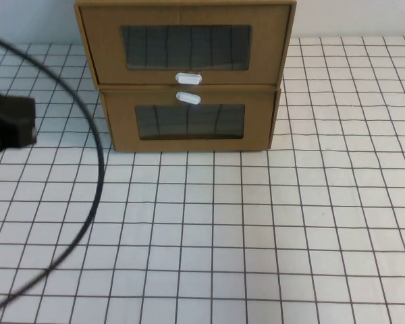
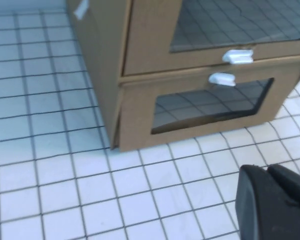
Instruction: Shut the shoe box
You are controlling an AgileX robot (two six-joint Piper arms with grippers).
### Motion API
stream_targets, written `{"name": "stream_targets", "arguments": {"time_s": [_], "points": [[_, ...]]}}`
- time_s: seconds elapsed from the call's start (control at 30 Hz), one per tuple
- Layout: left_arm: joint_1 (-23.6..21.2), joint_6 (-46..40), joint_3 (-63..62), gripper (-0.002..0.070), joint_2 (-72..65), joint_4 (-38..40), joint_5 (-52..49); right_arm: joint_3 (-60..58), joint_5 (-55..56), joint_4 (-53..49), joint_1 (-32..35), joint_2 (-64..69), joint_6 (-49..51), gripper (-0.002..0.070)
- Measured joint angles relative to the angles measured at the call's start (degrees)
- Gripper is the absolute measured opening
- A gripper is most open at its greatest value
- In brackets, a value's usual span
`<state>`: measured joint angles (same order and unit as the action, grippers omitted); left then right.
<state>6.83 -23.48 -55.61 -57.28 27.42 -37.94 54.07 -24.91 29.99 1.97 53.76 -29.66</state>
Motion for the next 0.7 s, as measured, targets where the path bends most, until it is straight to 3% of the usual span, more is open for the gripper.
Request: {"name": "stream_targets", "arguments": {"time_s": [0.3, 0.5, 0.7], "points": [[0.0, 0.66, 21.05, -0.0005, 22.15, 0.95, 11.99, -20.66, 8.13, 6.0, -1.65, -18.61, 0.0, -0.0013], [0.0, 1.19, 23.4, -0.0005, 28.66, 1.09, 13.47, -30.26, 4.25, 9.16, -1.65, -30.0, -4.77, -0.0013], [0.0, 1.19, 23.4, -0.0005, 29.22, 1.49, 16.56, -32.45, 2.49, 12.56, -1.65, -36.69, -5.5, -0.0013]]}}
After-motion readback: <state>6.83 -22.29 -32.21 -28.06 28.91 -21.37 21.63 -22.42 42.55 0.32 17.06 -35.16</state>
